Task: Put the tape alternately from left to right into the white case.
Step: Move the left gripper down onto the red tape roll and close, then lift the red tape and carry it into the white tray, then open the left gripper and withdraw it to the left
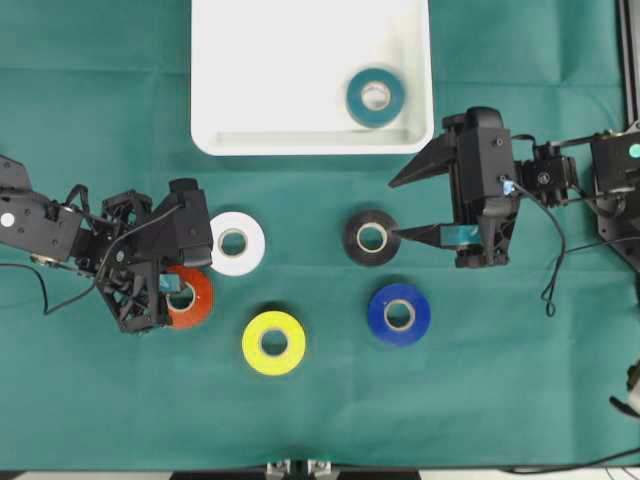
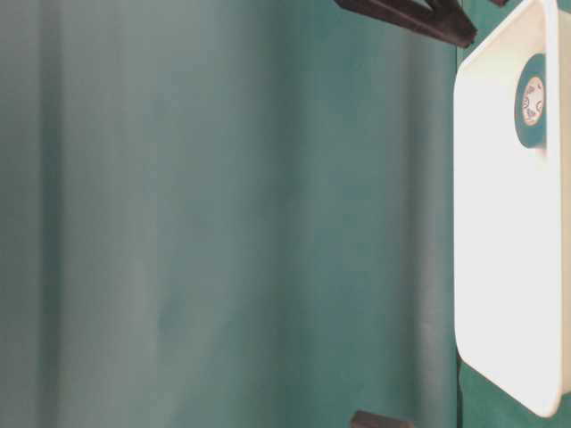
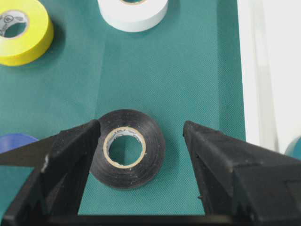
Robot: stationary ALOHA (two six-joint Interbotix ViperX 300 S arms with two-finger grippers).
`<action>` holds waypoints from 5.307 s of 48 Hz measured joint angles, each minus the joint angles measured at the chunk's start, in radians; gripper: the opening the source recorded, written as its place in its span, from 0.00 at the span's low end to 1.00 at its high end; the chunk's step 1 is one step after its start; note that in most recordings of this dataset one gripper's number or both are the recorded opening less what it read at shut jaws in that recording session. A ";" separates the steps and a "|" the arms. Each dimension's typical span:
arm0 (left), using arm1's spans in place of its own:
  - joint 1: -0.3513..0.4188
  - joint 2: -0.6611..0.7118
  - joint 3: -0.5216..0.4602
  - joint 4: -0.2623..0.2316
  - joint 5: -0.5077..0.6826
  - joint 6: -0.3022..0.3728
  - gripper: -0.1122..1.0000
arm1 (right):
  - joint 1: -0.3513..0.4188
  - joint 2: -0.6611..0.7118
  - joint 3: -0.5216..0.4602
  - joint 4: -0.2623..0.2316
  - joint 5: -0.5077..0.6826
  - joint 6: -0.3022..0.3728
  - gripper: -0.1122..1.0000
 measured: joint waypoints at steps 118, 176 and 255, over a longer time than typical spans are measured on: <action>0.586 -0.175 -0.120 0.002 0.064 0.601 0.08 | 0.000 0.003 0.000 0.000 -0.012 0.002 0.81; 0.818 0.115 -0.330 0.003 0.058 0.844 0.08 | 0.000 0.035 -0.002 -0.002 -0.014 0.025 0.81; 0.723 -0.011 -0.256 0.003 0.060 0.839 0.72 | 0.000 0.035 0.000 -0.002 -0.014 0.025 0.81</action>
